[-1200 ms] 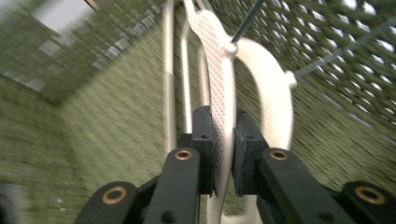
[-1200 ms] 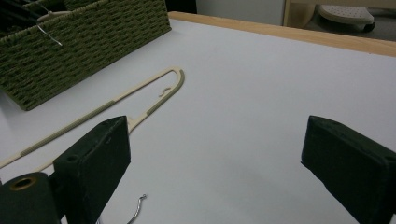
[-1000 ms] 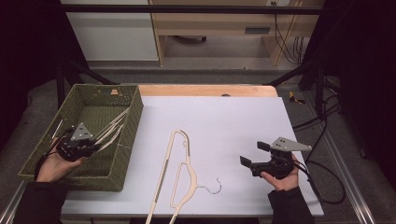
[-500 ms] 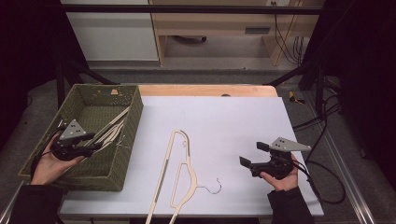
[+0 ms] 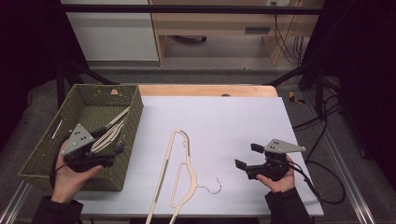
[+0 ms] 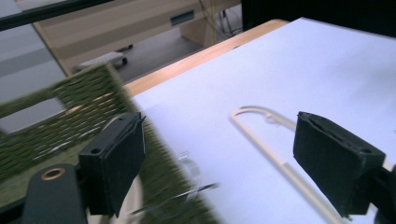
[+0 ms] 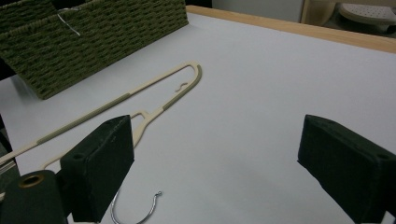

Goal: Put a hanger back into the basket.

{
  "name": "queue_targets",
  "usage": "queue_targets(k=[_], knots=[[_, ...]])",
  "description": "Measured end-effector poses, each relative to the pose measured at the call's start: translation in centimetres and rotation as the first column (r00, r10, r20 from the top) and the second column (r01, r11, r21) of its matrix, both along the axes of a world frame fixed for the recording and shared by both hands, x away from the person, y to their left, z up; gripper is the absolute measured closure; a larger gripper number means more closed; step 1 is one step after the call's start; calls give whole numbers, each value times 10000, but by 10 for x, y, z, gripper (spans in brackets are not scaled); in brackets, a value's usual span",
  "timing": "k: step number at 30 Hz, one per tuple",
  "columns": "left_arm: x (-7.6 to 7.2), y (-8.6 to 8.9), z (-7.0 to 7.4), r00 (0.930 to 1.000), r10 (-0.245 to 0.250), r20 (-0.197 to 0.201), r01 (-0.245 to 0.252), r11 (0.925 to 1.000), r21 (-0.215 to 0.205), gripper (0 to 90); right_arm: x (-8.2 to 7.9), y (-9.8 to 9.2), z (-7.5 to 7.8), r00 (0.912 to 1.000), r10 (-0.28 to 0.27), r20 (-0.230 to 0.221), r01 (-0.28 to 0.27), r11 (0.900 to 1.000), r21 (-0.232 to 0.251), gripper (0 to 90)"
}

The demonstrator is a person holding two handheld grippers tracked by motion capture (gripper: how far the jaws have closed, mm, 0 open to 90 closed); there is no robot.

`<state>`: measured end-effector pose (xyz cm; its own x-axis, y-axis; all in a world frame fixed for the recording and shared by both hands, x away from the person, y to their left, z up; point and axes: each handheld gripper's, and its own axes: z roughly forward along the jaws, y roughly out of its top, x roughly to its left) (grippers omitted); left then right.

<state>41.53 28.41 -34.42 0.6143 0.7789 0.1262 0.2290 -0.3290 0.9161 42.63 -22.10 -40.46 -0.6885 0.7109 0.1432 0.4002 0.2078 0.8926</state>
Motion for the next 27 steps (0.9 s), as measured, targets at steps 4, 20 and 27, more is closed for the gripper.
queue_targets(k=[4,20,27], knots=[[-11,-26,-8,9989,-458,64,460,9986,-267,116,-1,8,0,9995,301,40,-301,9995,-99,123],[-23,-67,-66,9902,-1067,-897,994,9917,-820,87,-5,42,-11,9840,1752,-332,-1765,9836,-378,221],[-23,-73,-82,9856,-1116,-1272,1051,9928,-567,84,-6,59,-21,9697,2370,-590,-2404,9689,-589,297]])
